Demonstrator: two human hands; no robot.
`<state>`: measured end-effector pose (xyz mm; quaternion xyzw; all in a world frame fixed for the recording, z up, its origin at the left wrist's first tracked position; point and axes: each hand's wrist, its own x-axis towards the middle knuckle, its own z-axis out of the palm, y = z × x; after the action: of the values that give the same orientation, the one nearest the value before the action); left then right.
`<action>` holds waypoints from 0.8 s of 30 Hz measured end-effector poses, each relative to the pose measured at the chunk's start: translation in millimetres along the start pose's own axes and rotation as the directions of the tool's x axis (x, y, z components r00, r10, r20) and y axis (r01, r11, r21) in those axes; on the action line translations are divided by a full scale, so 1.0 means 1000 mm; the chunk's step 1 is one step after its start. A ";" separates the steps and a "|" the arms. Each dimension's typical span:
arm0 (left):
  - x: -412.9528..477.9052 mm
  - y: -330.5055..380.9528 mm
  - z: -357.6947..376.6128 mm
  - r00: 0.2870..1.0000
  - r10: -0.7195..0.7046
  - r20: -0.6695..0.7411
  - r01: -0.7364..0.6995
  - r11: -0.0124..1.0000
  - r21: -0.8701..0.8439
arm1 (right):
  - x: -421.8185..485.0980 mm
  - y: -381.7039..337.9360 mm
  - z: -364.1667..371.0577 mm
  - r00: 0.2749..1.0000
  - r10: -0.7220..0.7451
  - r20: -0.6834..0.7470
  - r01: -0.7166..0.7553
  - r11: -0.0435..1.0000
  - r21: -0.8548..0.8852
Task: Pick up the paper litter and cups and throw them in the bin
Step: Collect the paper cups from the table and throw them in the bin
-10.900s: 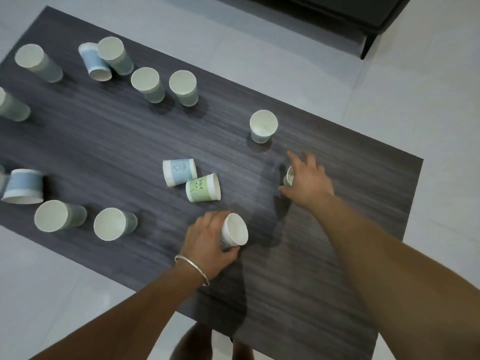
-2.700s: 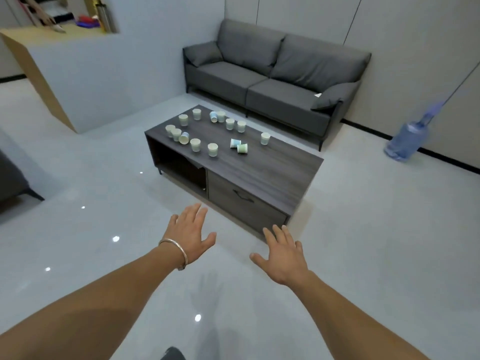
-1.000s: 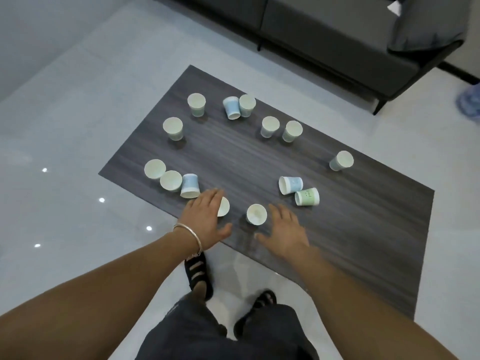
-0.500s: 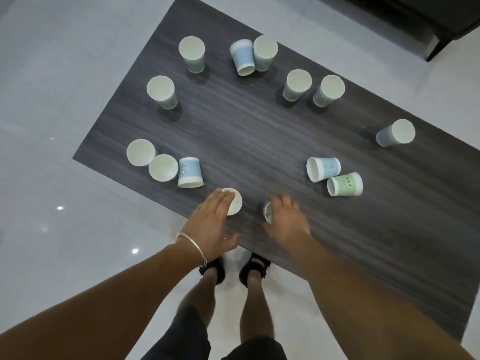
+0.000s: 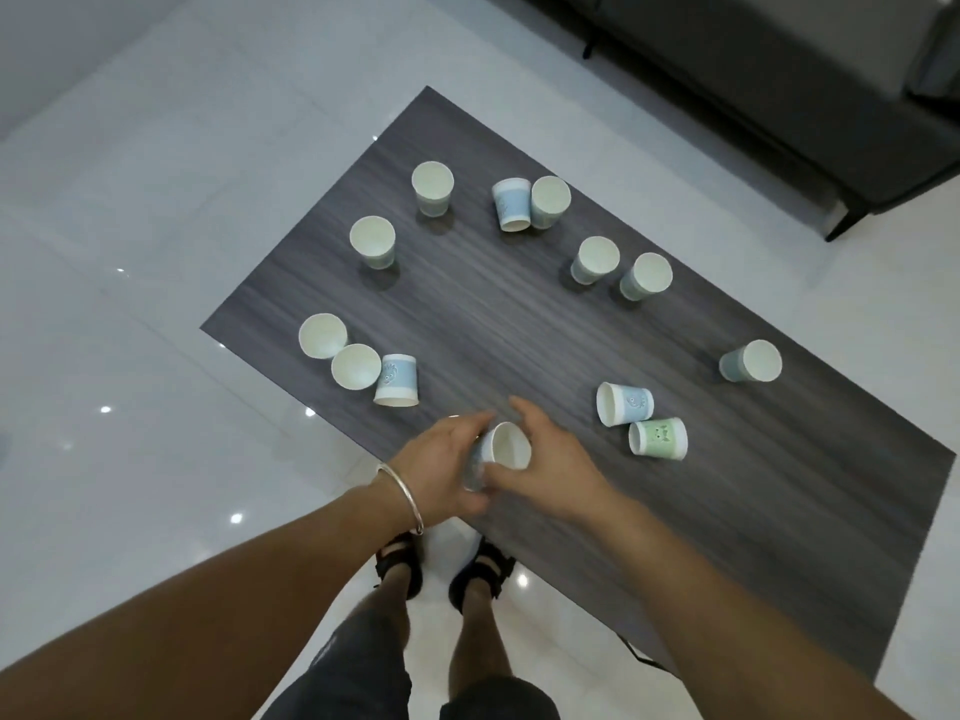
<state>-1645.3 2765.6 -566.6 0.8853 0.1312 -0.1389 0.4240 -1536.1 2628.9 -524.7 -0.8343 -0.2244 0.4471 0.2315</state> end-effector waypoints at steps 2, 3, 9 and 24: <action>-0.005 -0.007 -0.006 1.000 -0.020 -0.011 0.020 0.998 -0.051 | 0.001 -0.010 0.004 0.999 -0.029 0.039 0.026 0.997 0.067; -0.010 -0.012 -0.007 0.999 -0.033 -0.033 0.030 0.997 -0.072 | 0.004 -0.013 0.008 0.996 -0.033 0.080 0.022 0.991 0.134; -0.054 -0.077 -0.001 0.949 -0.253 -0.186 0.240 0.966 -0.092 | 0.048 0.005 0.046 1.000 -0.004 -0.031 -0.002 0.985 -0.173; -0.092 -0.140 -0.011 0.923 -0.355 -0.148 0.360 0.933 0.003 | 0.100 0.024 0.120 0.987 0.128 -0.098 -0.158 0.877 -0.454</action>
<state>-1778.5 2848.5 -626.9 0.8606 0.3187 -0.1509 0.3674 -1584.7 2690.3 -661.9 -0.8937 -0.2540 0.3698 0.0009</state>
